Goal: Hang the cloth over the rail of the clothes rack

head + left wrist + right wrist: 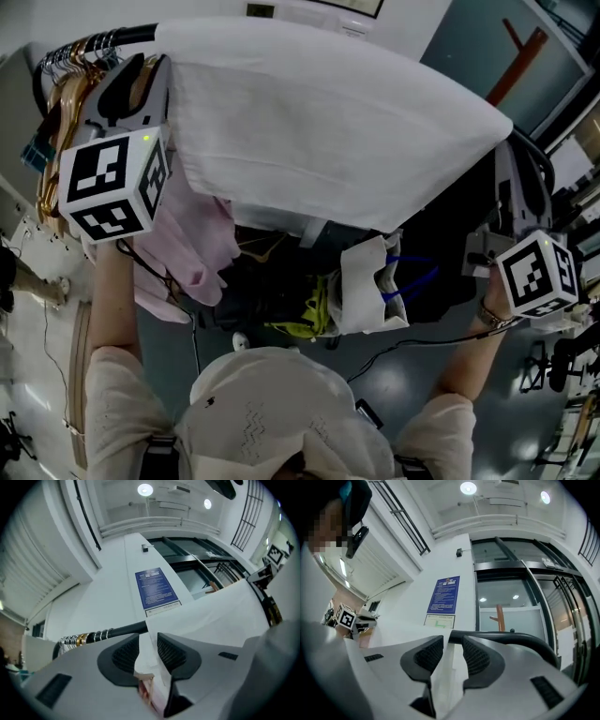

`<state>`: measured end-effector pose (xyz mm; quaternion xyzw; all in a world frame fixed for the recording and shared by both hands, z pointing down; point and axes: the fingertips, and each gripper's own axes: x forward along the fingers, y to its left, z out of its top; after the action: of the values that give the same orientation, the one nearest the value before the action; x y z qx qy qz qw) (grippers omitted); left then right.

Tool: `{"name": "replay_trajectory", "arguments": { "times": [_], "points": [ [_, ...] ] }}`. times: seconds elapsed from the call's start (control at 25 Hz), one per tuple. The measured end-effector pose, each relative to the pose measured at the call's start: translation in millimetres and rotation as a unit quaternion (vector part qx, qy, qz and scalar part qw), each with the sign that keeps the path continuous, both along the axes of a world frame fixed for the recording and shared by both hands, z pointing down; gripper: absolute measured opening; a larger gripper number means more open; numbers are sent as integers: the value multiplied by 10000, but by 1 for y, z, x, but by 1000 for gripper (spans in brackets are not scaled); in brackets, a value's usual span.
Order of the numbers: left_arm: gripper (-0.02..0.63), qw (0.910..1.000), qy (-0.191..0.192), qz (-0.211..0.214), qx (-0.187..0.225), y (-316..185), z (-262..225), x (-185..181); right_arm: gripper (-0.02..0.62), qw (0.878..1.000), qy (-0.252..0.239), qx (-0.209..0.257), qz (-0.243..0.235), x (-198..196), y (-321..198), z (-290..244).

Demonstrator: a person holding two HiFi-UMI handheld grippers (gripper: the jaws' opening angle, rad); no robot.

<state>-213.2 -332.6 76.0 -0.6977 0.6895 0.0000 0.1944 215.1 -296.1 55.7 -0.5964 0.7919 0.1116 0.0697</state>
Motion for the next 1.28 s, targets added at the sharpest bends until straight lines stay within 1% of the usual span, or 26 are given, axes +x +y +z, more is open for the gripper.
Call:
{"name": "replay_trajectory", "arguments": {
  "times": [0.08,0.16,0.2,0.24,0.28,0.32,0.36,0.4,0.44,0.48,0.52,0.56,0.6,0.64,0.68,0.76,0.84,0.92,0.96,1.04,1.12,1.2,1.28],
  "points": [
    [114,9992,-152,-326,157,4,0,-4,120,9996,-218,86,129,10,2,3],
    [114,9982,-133,-433,403,13,-1,-7,118,9985,-402,292,242,18,8,4],
    [114,9975,-76,-356,614,21,-1,-6,118,9980,-407,410,266,21,13,5],
    [112,9961,-53,-173,860,31,1,-2,118,9978,-360,493,247,21,18,11],
    [112,9941,-113,67,1073,43,8,7,118,9980,-321,514,185,21,24,21],
    [105,9921,-249,281,1197,54,20,17,116,9983,-332,475,102,22,28,38],
    [81,9907,-399,415,1229,63,36,27,83,9984,-382,412,3,24,31,59],
    [42,9904,-484,500,1196,69,54,34,24,9984,-417,371,-124,26,33,81],
    [25,9908,-450,617,1119,73,72,41,18,9983,-373,368,-271,26,35,103],
    [17,9910,-276,832,1009,75,91,48,18,9981,-243,386,-417,25,37,125],
    [14,9896,20,1140,873,76,110,55,18,9978,-89,375,-533,23,39,146],
    [13,9858,366,1475,710,79,127,64,18,9977,18,282,-618,23,41,167],
    [12,9808,665,1757,524,82,145,73,18,9975,37,95,-702,23,45,190],
    [12,9767,857,1943,319,86,162,83,18,9966,-28,-159,-812,22,50,213],
    [12,9742,940,2050,94,90,181,93,18,9946,-128,-436,-938,21,54,235],
    [12,9700,923,2208,-435,93,219,120,18,9892,-219,-916,-1127,20,61,277],
    [12,9632,797,2400,-912,99,257,151,18,9857,-230,-1247,-1107,21,65,313],
    [12,9594,604,2483,-1196,111,287,178,18,9804,-463,-1547,-1125,19,72,346],
    [12,9586,583,2468,-1296,117,300,187,18,9759,-624,-1692,-1229,15,76,359],
    [12,9559,799,2409,-1477,125,325,201,18,9661,-829,-1914,-1524,0,84,380],
    [12,9477,1118,2429,-1741,132,351,214,18,9606,-780,-2044,-1716,-14,91,392],
    [13,9358,1226,2591,-2053,140,375,231,18,9612,-642,-2063,-1714,-23,96,396],
    [12,9279,1182,2746,-2226,147,389,245,18,9621,-568,-1995,-1770,-31,100,392]
  ]
}}
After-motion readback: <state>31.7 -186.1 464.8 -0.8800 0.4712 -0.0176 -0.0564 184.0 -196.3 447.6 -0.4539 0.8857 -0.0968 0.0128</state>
